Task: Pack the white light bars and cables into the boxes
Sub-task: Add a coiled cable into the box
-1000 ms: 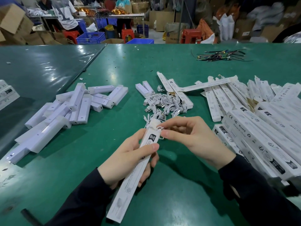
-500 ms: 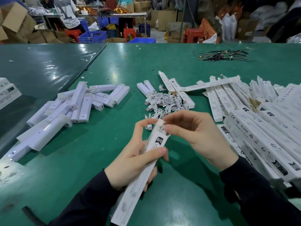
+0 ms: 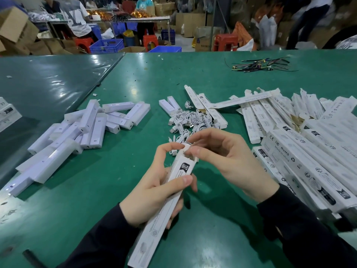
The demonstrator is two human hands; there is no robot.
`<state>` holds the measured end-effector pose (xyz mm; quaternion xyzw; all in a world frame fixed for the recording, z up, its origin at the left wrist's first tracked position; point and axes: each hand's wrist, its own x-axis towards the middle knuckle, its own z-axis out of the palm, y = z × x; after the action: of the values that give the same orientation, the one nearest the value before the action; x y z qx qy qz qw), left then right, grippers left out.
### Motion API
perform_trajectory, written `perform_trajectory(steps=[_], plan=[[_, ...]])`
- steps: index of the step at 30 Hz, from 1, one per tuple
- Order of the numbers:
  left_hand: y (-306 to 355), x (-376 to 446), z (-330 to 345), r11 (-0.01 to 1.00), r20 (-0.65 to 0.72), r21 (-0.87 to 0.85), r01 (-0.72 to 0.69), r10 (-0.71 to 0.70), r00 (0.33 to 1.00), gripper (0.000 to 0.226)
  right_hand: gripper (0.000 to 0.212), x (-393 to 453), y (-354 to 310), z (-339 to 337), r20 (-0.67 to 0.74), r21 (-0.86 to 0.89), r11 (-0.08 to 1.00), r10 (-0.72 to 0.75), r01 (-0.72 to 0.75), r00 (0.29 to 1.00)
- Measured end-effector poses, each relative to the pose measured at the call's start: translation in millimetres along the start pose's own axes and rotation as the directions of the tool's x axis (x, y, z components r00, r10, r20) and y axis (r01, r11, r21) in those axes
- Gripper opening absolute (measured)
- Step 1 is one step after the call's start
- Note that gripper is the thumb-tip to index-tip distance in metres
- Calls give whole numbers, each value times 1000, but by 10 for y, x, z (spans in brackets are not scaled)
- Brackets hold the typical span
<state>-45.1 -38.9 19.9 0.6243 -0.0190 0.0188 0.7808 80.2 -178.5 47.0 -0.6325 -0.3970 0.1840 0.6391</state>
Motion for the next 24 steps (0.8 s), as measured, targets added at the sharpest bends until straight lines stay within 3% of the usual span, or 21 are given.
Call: perform_trajectory(steps=[4,7,9,13,16,21,24], plan=[[-14,-1,-1,1000,-2,4,12,-12,1000,48,12,-16,1,33,89,-122,992,13,-2,996],[-6,11,-1,1000,-15,-7,3,-3,1000,48,8,7,-32,-22,-26,23,1000,-12,12,1000],[-2,14,-1,1000,-22,-8,-3,3,1000,49,7,20,-37,-39,-85,32,999,-36,39,996],[-11,-5,11,1000,-25,7,3,-3,1000,44,11,-32,-16,39,63,-112,994,-2,9,998],[-6,-5,31,1000,-42,16,22,-21,999,43,13,-40,-5,45,116,-120,993,23,-8,993],[8,-4,30,1000,-39,-19,18,-19,999,38,12,39,0,-20,-165,118,992,-21,41,986],[3,7,-4,996,-26,-85,31,-34,999,32,11,45,29,-19,-139,92,996,1,12,990]])
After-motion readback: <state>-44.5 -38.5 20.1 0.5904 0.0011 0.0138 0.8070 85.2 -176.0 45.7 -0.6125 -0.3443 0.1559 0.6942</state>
